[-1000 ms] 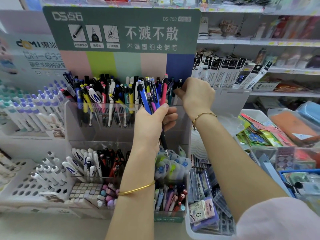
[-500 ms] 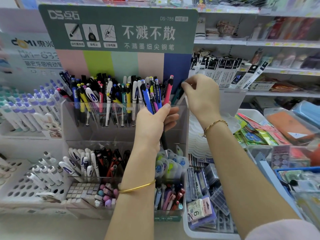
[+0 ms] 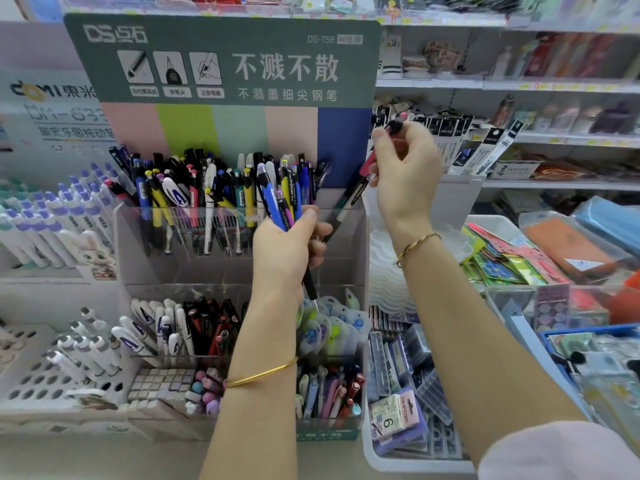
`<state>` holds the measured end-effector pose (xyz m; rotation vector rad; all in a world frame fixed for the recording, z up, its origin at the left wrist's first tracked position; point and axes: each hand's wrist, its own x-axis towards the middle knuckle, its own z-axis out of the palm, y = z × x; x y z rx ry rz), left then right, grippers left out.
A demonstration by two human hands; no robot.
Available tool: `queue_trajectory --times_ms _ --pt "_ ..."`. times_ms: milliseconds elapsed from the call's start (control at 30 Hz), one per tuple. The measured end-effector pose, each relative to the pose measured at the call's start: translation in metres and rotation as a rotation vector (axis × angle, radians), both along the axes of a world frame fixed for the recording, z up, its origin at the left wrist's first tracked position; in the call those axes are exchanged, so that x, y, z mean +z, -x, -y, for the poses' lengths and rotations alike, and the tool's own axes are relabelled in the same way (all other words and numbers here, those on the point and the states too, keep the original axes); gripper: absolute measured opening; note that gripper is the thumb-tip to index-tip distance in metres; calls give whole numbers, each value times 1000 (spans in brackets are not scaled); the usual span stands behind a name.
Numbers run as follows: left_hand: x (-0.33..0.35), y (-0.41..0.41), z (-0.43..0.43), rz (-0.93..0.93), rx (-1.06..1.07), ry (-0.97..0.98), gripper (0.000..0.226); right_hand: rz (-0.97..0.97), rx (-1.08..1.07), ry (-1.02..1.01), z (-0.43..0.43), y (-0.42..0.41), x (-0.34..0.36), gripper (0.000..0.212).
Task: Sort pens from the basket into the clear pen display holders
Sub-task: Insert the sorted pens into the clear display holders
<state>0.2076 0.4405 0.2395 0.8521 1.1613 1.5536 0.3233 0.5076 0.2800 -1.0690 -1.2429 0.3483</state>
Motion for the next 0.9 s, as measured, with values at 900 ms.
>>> queue_trajectory --times_ms 900 --pt "11 -9 2 -50 -68 -18 7 218 409 392 20 -2 0 16"
